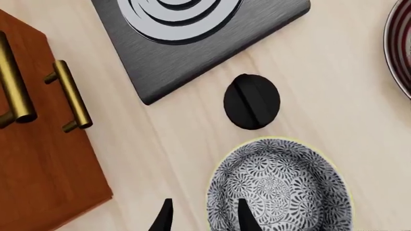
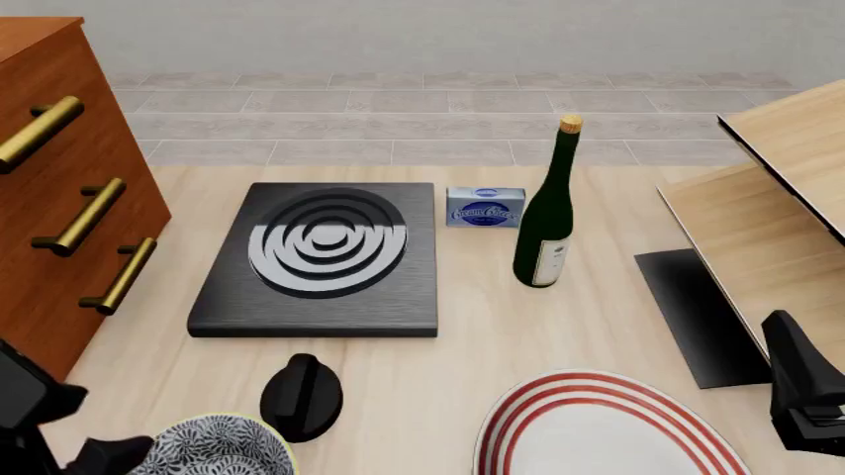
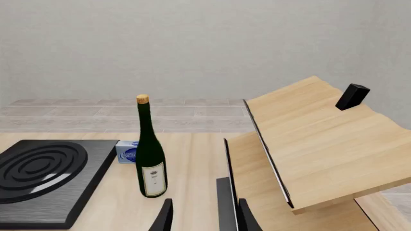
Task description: Put the bowl on the stove.
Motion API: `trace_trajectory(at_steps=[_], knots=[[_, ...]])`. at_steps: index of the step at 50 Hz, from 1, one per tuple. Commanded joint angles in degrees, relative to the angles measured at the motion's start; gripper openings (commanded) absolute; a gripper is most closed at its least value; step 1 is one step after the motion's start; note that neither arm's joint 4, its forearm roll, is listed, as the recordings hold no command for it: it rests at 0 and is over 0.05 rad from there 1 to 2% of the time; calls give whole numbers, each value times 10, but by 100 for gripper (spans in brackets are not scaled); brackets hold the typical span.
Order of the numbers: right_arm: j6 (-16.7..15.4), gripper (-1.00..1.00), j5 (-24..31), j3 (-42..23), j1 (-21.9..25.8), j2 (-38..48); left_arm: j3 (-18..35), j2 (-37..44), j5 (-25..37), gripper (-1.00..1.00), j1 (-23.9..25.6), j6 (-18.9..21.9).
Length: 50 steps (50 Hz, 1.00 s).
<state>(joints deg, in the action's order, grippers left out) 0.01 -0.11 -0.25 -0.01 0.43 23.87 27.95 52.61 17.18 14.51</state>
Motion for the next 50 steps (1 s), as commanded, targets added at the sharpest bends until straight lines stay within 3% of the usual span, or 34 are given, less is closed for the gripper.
trace_trajectory(at_steps=[1, 30, 50], knots=[[0, 100, 0, 0, 0, 0, -14, 6, -14, 100, 12, -1], [0, 100, 0, 0, 0, 0, -51, 42, -90, 100, -11, 32], [0, 100, 0, 0, 0, 0, -53, 34, -85, 100, -4, 45]])
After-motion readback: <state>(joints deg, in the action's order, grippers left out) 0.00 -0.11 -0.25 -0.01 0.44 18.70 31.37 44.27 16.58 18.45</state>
